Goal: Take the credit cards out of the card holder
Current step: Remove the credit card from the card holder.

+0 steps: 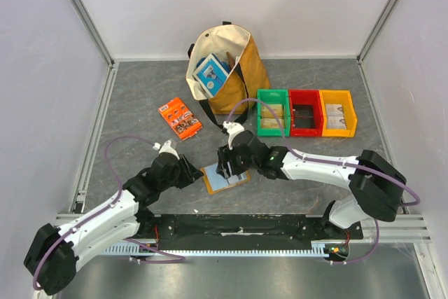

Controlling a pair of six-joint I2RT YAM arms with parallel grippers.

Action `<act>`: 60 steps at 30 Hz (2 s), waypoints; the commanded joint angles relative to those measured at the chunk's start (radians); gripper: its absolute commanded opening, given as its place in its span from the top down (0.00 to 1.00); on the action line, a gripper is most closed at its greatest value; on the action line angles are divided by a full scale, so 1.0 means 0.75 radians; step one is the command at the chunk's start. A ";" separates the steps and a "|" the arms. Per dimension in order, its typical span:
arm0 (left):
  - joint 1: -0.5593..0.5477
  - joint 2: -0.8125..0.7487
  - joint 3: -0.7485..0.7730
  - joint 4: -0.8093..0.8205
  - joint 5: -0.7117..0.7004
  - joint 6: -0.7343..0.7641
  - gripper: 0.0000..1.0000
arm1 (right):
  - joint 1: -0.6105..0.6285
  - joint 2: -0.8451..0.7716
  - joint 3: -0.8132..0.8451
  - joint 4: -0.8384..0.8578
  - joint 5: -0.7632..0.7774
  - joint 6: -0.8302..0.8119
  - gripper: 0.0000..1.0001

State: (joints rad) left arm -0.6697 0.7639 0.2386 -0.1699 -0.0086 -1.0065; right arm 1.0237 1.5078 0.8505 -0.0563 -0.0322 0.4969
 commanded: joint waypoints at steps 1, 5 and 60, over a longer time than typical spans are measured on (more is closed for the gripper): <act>-0.003 -0.065 0.109 -0.109 -0.081 0.037 0.65 | -0.052 -0.051 -0.025 -0.084 0.219 0.006 0.31; -0.003 0.039 0.224 -0.062 0.038 0.115 0.64 | -0.062 -0.014 -0.038 -0.078 0.229 0.016 0.29; -0.066 0.485 0.115 0.153 0.089 0.053 0.79 | -0.070 0.045 -0.034 -0.097 0.194 0.045 0.37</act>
State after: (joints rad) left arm -0.7094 1.1255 0.3389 -0.0608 0.0795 -0.9459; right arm 0.9730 1.5486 0.8242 -0.0986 0.0486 0.5167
